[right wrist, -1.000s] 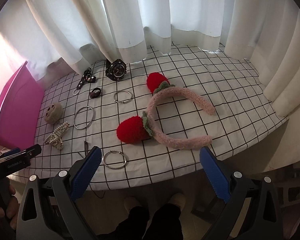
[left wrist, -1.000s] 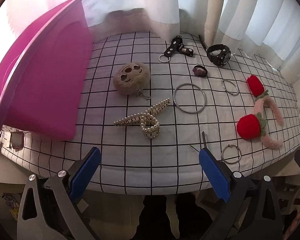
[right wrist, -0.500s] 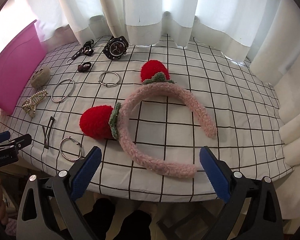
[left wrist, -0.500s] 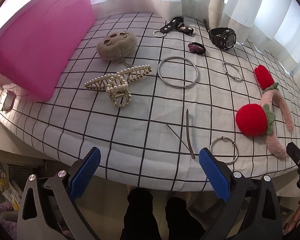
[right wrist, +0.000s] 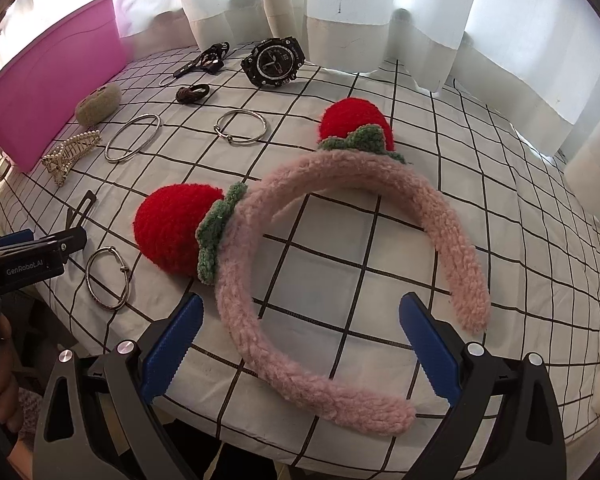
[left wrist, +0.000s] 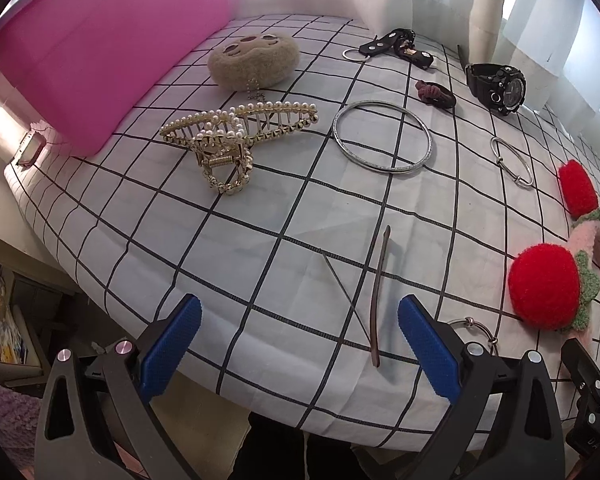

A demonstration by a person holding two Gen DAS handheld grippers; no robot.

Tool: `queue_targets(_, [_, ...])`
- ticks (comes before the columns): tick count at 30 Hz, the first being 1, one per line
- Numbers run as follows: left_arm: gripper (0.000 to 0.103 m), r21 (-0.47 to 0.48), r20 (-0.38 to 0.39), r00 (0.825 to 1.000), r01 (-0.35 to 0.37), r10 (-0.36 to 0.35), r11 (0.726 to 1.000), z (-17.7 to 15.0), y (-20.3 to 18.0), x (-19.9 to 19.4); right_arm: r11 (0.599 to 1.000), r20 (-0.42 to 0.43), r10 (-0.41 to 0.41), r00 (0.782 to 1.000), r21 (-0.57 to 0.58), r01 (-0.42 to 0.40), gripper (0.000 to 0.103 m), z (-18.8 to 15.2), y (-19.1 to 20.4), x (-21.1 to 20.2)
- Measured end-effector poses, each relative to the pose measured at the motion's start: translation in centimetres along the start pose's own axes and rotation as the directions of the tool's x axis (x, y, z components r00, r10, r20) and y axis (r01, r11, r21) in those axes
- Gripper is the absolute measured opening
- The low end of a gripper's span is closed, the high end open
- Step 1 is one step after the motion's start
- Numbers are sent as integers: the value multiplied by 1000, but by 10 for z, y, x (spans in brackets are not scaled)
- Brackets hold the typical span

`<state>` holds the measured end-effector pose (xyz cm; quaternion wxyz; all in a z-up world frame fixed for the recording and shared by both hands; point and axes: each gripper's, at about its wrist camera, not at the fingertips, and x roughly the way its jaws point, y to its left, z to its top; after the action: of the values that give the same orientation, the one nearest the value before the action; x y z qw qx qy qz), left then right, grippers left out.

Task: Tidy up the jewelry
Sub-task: 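Close the left tool on the black hairpin while the right tool grasps the pink strawberry headband, then lift the hairpin with the left tool while the right tool carries the headband over the pink tub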

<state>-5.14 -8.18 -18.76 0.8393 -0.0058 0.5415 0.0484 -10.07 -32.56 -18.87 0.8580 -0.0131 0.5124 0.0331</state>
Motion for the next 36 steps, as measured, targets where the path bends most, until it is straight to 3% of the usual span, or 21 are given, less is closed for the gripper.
queue_targets(7, [98, -27, 53, 998, 43, -41, 999, -4, 5, 3, 999, 10, -11, 1000, -38, 11, 94, 2, 8, 15])
queue_targets(14, [98, -32, 125, 992, 33, -29, 999, -12, 2, 2, 1000, 40, 23, 999, -14, -22, 94, -1, 3, 21])
queue_targets(22, [97, -58, 137, 990, 14, -6, 998, -13, -3, 1, 999, 114, 28, 993, -24, -25, 95, -3, 3, 21])
queue_targets(25, [88, -31, 152, 988, 23, -18, 999, -15, -7, -3, 999, 99, 29, 995, -26, -26, 94, 1, 4, 23])
queue_targets(29, [69, 8, 169, 985, 41, -42, 999, -17, -14, -8, 998, 99, 48, 994, -40, -44, 91, 1, 5, 22])
queue_targets(32, [51, 43, 172, 983, 61, -68, 997, -18, -21, -12, 995, 110, 73, 991, -81, -64, 74, -1, 10, 18])
queue_targets(34, [35, 73, 171, 981, 78, -90, 994, -18, -27, -15, 991, 112, 86, 990, -110, -74, 54, -1, 16, 15])
queue_targets(35, [22, 87, 169, 981, 83, -97, 993, -19, -31, -16, 990, 110, 93, 990, -119, -80, 42, 0, 18, 14])
queue_targets(36, [15, 97, 167, 981, 84, -99, 992, -19, -33, -17, 988, 107, 98, 989, -126, -85, 28, 0, 20, 13])
